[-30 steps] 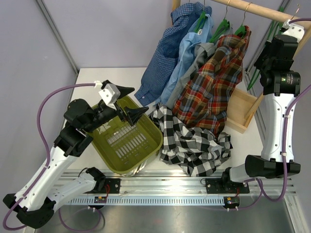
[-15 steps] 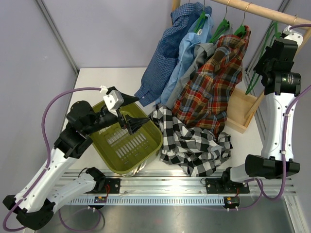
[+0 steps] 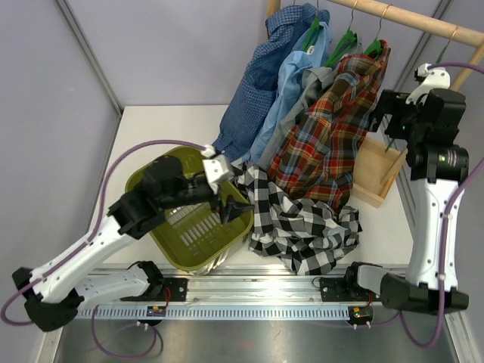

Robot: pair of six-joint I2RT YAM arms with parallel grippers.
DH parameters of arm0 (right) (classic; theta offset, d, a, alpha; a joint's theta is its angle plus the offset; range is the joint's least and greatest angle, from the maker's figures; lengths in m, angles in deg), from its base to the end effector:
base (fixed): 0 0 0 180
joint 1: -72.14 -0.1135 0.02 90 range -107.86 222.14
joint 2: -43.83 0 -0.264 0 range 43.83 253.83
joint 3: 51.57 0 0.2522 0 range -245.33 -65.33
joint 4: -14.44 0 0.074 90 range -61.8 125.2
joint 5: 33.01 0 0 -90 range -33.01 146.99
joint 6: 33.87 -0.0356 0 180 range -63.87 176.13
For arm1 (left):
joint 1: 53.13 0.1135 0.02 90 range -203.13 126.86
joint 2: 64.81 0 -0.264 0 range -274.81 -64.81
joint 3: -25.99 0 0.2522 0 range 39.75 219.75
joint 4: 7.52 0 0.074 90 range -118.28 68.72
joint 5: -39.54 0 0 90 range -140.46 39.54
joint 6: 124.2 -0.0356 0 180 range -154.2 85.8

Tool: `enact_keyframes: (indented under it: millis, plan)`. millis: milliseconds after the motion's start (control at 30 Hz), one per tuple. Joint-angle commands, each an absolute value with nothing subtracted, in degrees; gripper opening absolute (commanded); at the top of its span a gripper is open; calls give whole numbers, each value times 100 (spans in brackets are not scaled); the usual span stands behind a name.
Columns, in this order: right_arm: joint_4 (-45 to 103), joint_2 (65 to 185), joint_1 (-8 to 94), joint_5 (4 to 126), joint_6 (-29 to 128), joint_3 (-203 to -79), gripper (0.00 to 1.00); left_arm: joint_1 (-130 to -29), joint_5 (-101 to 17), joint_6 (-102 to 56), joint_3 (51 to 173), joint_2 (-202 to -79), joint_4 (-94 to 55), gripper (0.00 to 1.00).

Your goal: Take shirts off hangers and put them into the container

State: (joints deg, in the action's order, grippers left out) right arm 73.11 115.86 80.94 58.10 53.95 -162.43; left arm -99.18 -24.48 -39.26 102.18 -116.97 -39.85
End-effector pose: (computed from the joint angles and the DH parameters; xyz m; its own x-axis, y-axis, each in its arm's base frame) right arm 0.2354 -0.0357 0.4856 -0.3300 0.0896 -0.9397 0.1476 0.9881 0.0424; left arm 0.1229 -0.1500 0.4094 -0.0162 0.1310 -0.9912 0.9532 0.3014 0.0243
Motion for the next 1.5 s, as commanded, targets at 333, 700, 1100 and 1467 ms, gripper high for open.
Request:
enact_keyframes:
  millis: [333,700,1100,1467]
  plan:
    - [8137,9789,8110,7720,7740,-14602,99,-12344,-4685,-5862,11006,-14196,-4299,99]
    - [8287,9270,8110,8116,7494,-14232,99,-12362,-5494,-6224,10997,-15806,-3675,62]
    - [8270,9199,8110,8266,7441,-14399,99,-12362,-5081,-5257,11612,-14026,-3692,0]
    - [8015,9269,8119,8397,7222,-14346,99,-11177,-6320,-5160,14853,-13151,-4300,0]
